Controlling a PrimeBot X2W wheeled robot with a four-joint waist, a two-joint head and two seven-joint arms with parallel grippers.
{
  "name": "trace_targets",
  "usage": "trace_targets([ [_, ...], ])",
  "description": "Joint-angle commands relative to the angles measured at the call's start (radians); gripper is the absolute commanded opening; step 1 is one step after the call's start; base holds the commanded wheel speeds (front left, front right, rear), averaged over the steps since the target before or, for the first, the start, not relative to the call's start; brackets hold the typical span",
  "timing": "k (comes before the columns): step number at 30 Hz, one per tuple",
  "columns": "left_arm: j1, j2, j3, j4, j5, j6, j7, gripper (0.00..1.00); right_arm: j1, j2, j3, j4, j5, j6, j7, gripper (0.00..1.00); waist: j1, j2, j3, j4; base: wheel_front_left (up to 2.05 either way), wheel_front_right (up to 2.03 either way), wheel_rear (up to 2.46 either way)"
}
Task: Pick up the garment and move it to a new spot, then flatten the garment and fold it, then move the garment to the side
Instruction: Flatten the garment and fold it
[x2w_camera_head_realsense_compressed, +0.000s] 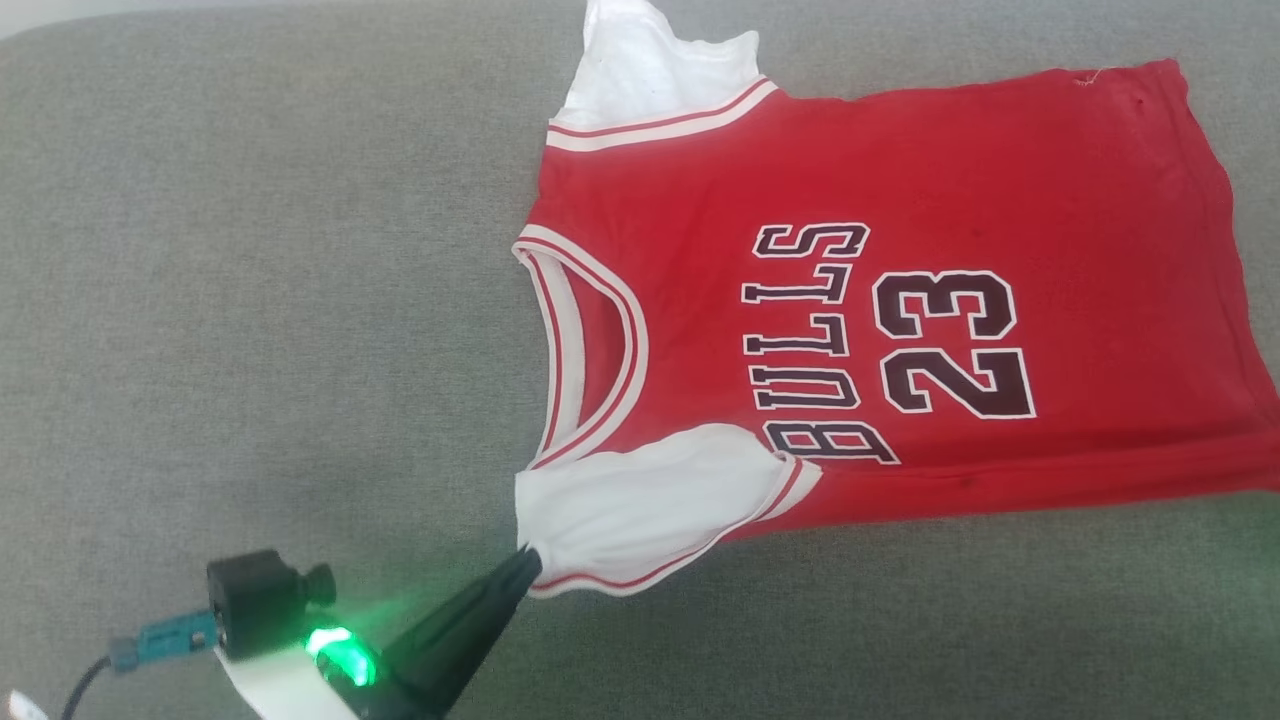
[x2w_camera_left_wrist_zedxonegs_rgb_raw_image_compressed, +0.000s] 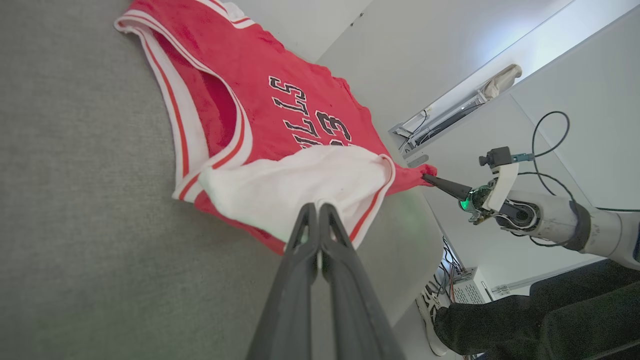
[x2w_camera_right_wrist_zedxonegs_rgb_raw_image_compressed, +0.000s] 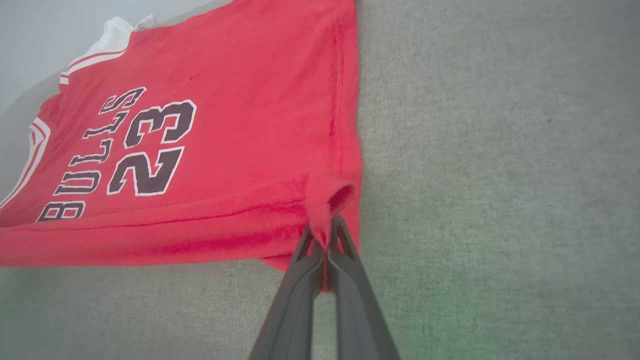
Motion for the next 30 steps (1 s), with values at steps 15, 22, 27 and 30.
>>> trace_targets([
  [15, -0.484, -0.152, -0.032, 0.256, -0.081, 0.000, 0.084, 0.00, -0.294, 0.141, -0.082, 0.137, -0.114, -0.001, 0.142, 0.00, 0.0000, -0.0001, 0.100, 0.009, 0.00, 0.00, 0.00],
  [22, -0.584, -0.195, -0.120, 0.437, -0.065, 0.000, 0.073, 0.00, -0.410, 0.237, -0.052, 0.250, -0.201, -0.001, 0.184, 0.00, 0.0000, -0.0001, 0.152, 0.000, 0.00, 0.00, 0.00],
  [27, -0.613, -0.196, -0.183, 0.534, -0.057, 0.000, 0.058, 0.40, -0.433, 0.272, -0.020, 0.289, -0.244, -0.001, 0.184, 0.00, 0.0000, -0.0001, 0.149, 0.003, 0.00, 0.00, 0.00],
  [30, -0.637, -0.179, -0.202, 0.572, -0.046, 0.001, 0.045, 1.00, -0.435, 0.277, -0.006, 0.295, -0.277, -0.001, 0.148, 1.00, 0.0000, -0.0001, 0.125, 0.007, 0.00, 0.00, 0.00],
])
